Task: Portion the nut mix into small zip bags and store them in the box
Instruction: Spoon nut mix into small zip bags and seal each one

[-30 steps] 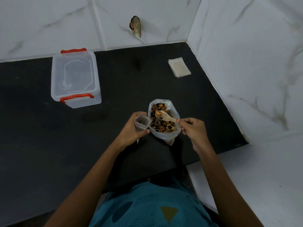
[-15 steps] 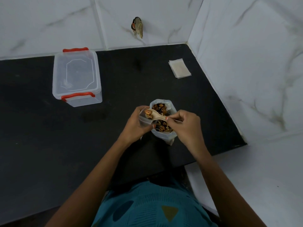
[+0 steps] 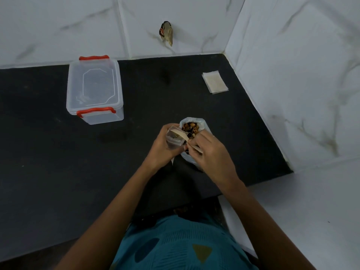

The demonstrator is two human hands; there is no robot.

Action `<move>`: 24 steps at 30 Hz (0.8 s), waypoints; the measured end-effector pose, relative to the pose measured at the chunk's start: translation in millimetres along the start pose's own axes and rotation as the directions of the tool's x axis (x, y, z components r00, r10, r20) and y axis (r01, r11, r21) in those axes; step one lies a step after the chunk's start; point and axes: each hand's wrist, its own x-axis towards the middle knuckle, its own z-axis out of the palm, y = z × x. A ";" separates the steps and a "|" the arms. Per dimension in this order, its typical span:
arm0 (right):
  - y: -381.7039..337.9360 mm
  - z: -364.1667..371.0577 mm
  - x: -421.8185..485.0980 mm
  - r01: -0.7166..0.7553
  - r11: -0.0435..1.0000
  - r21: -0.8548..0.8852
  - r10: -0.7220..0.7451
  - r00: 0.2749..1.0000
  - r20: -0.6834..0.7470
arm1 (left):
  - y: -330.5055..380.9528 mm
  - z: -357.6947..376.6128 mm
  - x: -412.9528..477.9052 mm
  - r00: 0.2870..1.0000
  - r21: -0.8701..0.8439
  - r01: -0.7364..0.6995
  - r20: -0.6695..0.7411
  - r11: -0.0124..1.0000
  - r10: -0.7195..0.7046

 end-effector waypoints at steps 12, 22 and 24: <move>7.8 -3.6 -11.1 -0.044 0.995 0.090 0.048 0.998 -0.038 | -3.3 3.7 -0.7 0.999 0.014 -0.034 -0.006 0.999 0.034; 10.3 -12.7 -12.2 -0.434 0.791 0.431 0.473 0.881 0.018 | -2.5 6.4 -0.1 1.000 0.006 -0.017 0.001 1.000 0.017; 13.0 -15.4 -10.9 -0.559 0.650 0.516 0.611 0.787 0.083 | -2.2 6.1 -0.2 1.000 0.022 -0.017 -0.003 1.000 0.017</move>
